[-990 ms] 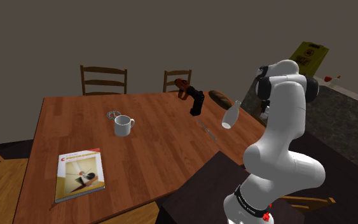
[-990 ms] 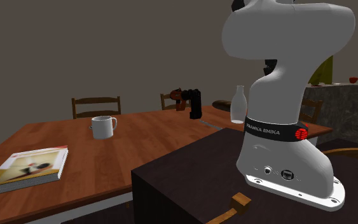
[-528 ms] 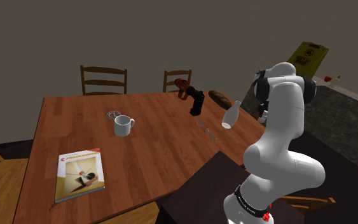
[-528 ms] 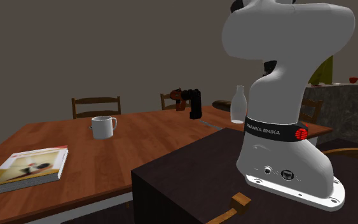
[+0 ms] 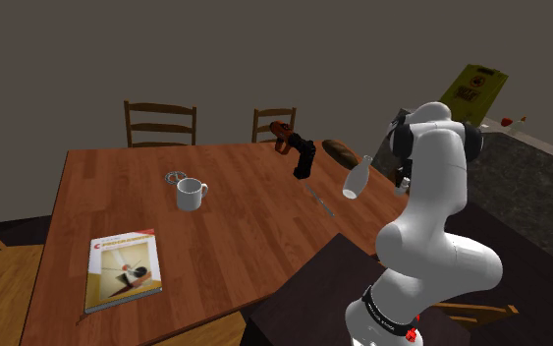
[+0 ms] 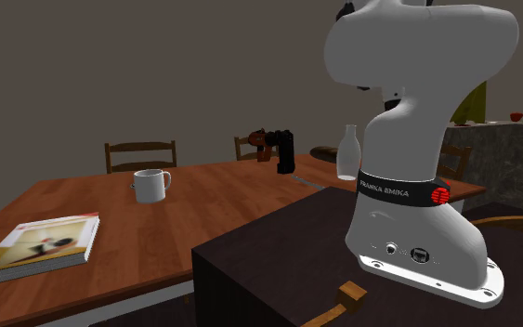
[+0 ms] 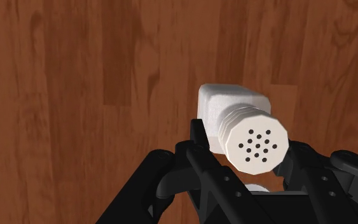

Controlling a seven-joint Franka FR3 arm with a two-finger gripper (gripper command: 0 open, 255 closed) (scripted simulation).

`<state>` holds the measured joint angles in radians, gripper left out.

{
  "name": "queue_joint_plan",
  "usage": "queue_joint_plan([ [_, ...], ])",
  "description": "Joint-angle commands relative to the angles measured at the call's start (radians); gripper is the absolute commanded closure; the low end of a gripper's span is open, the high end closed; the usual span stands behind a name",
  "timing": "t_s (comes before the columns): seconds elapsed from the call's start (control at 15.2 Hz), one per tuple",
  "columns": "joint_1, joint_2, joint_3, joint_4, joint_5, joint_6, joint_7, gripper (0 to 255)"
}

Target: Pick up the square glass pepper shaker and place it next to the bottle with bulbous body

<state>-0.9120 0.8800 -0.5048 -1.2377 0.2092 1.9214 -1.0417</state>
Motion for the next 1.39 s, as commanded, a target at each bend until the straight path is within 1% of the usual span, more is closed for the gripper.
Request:
queue_joint_plan([
  [0.0, 0.000, 0.011, 0.003, -0.007, 0.004, 0.018, 0.001, 255],
  [0.66, -0.011, 0.085, 0.024, -0.015, 0.023, 0.098, 0.005, 255],
  [1.32, -0.029, 0.174, 0.046, 0.008, 0.042, 0.164, 0.012, 255],
])
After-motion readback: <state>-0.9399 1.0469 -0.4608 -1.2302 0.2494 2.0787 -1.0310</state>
